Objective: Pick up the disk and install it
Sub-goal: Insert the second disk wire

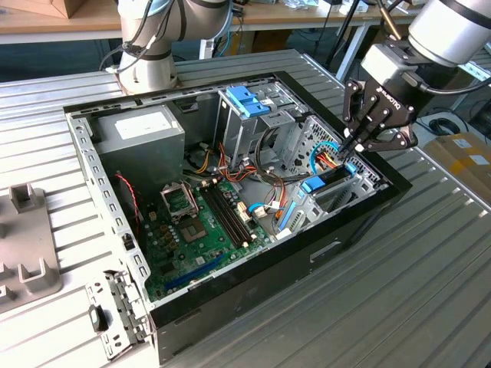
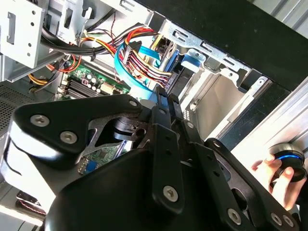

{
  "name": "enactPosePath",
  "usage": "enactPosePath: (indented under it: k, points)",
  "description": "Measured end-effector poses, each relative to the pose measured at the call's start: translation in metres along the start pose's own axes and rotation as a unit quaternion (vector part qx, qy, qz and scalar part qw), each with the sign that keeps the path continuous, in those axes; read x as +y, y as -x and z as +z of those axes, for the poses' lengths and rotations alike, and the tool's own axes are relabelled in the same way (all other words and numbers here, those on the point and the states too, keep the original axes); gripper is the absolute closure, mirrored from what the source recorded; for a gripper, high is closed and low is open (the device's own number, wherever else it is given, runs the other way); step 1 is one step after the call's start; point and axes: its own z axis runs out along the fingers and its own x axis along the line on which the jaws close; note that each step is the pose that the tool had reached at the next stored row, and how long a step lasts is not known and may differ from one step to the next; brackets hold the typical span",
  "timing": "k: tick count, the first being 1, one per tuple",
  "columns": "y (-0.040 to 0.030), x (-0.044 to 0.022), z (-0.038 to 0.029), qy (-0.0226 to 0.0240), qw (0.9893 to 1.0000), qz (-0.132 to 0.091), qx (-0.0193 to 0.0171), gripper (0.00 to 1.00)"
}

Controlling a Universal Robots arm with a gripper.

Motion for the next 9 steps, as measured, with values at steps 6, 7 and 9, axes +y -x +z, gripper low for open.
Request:
enactPosePath:
  k: [6, 7, 9]
  points:
    - [-0.0003, -0.0001, 0.0003, 0.0, 1.0, 0.0, -0.0001, 0.84]
    - [-0.0007, -0.0001, 0.0004, 0.0, 1.0, 0.0, -0.0002, 0.84]
    - [-0.002, 0.001, 0.0004, 0.0, 1.0, 0.0, -0.0001, 0.84]
